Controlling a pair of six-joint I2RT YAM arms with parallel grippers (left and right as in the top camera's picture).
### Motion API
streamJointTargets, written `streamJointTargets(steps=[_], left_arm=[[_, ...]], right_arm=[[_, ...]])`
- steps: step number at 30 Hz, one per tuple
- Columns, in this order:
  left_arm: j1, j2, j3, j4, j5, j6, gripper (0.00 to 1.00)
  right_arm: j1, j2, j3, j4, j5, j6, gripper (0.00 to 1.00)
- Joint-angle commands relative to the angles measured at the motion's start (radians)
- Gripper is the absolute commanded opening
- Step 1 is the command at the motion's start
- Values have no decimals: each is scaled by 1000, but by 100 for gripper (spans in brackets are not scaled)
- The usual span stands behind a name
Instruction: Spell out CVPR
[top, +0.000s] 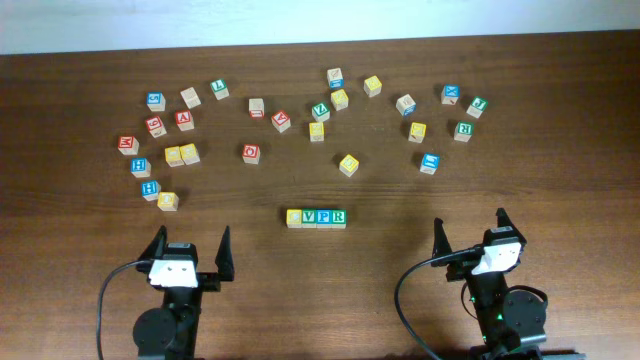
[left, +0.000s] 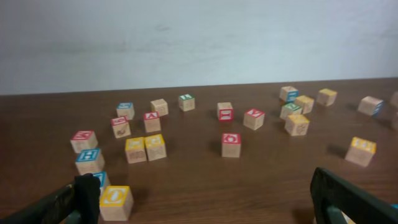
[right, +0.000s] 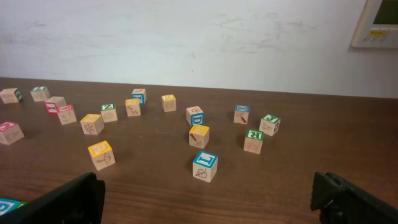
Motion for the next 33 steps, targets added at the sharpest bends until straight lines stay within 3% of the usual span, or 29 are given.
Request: streamJointTargets(steps=[1, 3, 5, 10, 33], left_arm=[[6, -6, -6, -4, -49, 65, 99], [36, -6, -6, -4, -44, 59, 99], [66, -6, -6, -4, -32, -23, 99], [50, -6, -6, -5, -40, -76, 99], [45, -6, -6, -4, -24, -23, 99]], right_arm=[[-8, -6, -5, -7, 9, 1, 98], [-8, -6, -5, -8, 8, 1, 98], [-8, -6, -5, -7, 8, 1, 98], [-8, -6, -5, -8, 9, 1, 98], [-8, -6, -5, -7, 9, 1, 98]])
